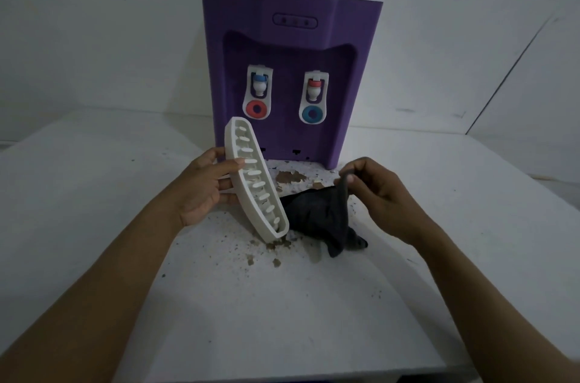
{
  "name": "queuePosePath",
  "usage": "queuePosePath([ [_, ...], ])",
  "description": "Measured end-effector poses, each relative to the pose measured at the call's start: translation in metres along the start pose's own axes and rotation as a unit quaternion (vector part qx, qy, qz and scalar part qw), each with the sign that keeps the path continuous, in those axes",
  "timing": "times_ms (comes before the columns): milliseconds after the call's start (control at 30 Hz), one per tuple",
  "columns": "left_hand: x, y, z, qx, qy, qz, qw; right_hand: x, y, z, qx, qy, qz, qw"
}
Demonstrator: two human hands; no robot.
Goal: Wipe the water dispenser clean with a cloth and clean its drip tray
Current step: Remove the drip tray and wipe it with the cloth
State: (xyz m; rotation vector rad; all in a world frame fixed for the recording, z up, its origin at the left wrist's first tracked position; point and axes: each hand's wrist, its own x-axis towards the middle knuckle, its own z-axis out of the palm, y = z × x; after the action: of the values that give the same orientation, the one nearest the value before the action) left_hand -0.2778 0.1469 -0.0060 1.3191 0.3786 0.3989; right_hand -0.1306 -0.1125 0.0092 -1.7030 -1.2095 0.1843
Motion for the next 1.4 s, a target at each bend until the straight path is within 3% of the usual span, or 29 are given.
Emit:
queuePosePath([
  [233, -0.004, 0.003, 0.003, -0.003, -0.017, 0.009, 1.0, 0.023, -0.007, 0.026, 0.129, 0.002, 0.041, 0.991],
  [600, -0.006, 0.002, 0.008, -0.004, -0.037, 0.017, 0.999, 0.06, -0.023, 0.059, -0.049, 0.036, 0.003, 0.998],
  [867, -0.007, 0.001, 0.01, -0.01, -0.025, 0.01, 1.0, 0.085, -0.032, 0.084, -0.067, 0.144, 0.08, 0.984],
  [1100, -0.008, 0.003, 0.01, -0.014, -0.047, 0.009, 0.999, 0.085, -0.031, 0.076, 0.04, 0.118, 0.114, 0.986],
  [1200, -0.008, 0.004, 0.01, -0.013, -0.053, 0.01, 0.998, 0.084, -0.032, 0.068, 0.004, 0.123, 0.083, 0.989],
  [1400, -0.009, 0.004, 0.012, -0.014, -0.049, 0.016, 0.999, 0.091, -0.04, 0.071, -0.089, 0.062, 0.019, 0.994],
])
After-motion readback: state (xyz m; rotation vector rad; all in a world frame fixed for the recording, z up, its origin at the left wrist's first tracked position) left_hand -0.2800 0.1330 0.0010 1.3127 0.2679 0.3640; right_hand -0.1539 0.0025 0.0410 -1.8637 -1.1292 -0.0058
